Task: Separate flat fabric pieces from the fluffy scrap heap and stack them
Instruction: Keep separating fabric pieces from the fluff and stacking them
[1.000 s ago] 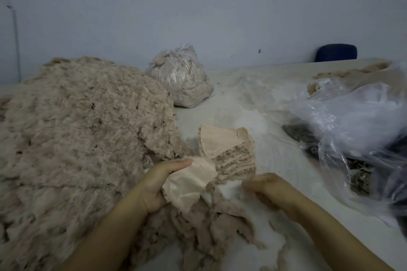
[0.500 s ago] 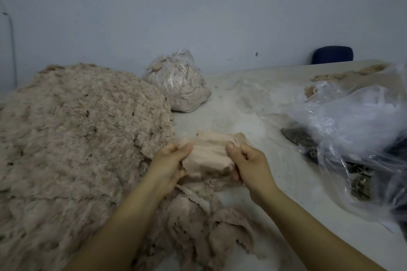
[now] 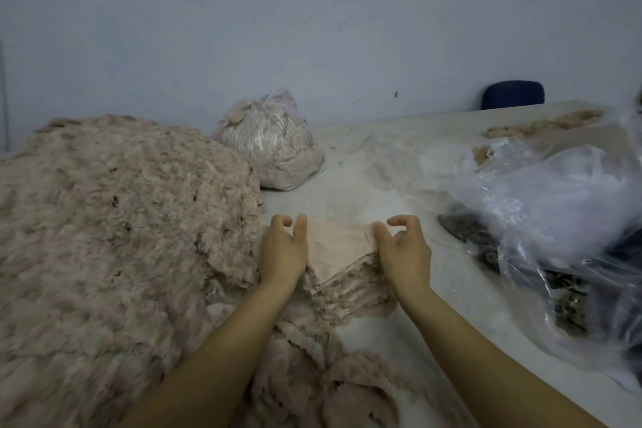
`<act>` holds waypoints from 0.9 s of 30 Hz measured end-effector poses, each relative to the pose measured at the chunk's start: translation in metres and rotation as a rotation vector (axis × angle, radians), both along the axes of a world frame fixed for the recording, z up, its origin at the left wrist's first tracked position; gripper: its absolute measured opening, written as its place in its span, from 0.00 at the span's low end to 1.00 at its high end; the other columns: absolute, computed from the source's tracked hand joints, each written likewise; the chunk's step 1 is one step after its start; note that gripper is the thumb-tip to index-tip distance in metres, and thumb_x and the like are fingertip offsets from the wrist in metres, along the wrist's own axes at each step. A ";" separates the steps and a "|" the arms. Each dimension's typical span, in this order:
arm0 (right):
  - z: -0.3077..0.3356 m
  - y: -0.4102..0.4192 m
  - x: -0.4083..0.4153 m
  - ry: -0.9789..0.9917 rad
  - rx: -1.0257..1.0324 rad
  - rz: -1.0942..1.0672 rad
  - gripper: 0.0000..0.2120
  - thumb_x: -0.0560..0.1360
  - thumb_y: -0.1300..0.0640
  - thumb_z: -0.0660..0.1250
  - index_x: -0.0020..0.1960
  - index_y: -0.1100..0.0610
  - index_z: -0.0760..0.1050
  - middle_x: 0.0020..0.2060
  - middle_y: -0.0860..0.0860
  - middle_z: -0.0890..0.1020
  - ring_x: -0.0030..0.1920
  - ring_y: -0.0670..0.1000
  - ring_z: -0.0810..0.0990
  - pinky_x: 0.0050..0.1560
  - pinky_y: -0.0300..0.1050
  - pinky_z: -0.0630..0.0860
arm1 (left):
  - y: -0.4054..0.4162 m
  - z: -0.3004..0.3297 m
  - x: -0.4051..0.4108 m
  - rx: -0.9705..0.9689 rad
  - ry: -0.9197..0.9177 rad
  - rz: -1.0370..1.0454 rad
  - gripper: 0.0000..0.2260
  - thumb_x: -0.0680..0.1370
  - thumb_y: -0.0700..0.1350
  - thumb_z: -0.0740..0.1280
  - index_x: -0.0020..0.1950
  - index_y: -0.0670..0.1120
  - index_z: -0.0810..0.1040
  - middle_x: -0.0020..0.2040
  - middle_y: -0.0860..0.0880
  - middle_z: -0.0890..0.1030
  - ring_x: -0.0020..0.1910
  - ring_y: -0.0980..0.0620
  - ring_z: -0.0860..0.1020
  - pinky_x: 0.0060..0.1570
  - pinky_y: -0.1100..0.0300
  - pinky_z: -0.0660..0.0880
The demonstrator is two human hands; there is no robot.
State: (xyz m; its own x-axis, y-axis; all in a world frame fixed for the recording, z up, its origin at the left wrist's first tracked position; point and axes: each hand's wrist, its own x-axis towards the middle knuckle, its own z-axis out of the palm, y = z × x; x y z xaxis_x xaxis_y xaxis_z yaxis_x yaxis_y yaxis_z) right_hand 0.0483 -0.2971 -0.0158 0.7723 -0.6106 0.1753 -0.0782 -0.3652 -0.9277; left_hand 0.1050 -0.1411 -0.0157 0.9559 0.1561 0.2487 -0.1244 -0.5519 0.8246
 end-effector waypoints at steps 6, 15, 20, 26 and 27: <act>0.012 0.022 0.007 -0.155 -0.646 0.408 0.18 0.81 0.48 0.53 0.67 0.52 0.72 0.64 0.52 0.74 0.67 0.52 0.68 0.68 0.47 0.59 | -0.014 0.002 -0.001 -0.166 0.238 -0.090 0.26 0.81 0.57 0.53 0.77 0.49 0.54 0.74 0.39 0.61 0.71 0.40 0.64 0.67 0.50 0.62; -0.048 0.008 0.017 0.363 -0.792 0.570 0.25 0.79 0.36 0.44 0.75 0.37 0.54 0.77 0.44 0.53 0.77 0.52 0.44 0.71 0.65 0.39 | -0.029 -0.048 -0.008 -0.102 0.139 -0.289 0.21 0.84 0.45 0.50 0.77 0.44 0.55 0.75 0.44 0.61 0.73 0.49 0.62 0.62 0.70 0.55; -0.065 0.007 0.017 0.379 -0.790 0.558 0.24 0.79 0.36 0.47 0.75 0.36 0.53 0.77 0.44 0.53 0.76 0.53 0.49 0.72 0.62 0.46 | -0.031 -0.068 -0.006 -0.073 0.168 -0.245 0.23 0.84 0.46 0.50 0.78 0.49 0.47 0.73 0.42 0.66 0.69 0.44 0.68 0.61 0.65 0.63; -0.073 0.010 0.012 0.364 -0.846 0.494 0.24 0.80 0.38 0.47 0.75 0.37 0.53 0.77 0.44 0.55 0.76 0.53 0.51 0.73 0.59 0.47 | -0.034 -0.074 -0.004 0.041 0.265 -0.169 0.22 0.84 0.47 0.47 0.78 0.47 0.49 0.74 0.42 0.65 0.72 0.40 0.62 0.71 0.53 0.59; -0.072 0.010 0.012 0.377 -0.835 0.499 0.24 0.80 0.38 0.47 0.75 0.37 0.52 0.77 0.44 0.54 0.76 0.53 0.51 0.73 0.60 0.46 | -0.034 -0.072 -0.005 0.032 0.268 -0.171 0.22 0.84 0.47 0.47 0.78 0.47 0.50 0.74 0.43 0.64 0.73 0.41 0.62 0.70 0.56 0.59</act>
State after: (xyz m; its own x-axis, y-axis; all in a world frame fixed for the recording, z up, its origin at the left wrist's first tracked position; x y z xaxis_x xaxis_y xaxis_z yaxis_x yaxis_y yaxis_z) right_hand 0.0606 -0.2867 -0.0878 0.9959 -0.0020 0.0903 0.0264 -0.9497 -0.3120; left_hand 0.1005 -0.1747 -0.0879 0.9998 -0.0163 -0.0137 0.0020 -0.5676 0.8233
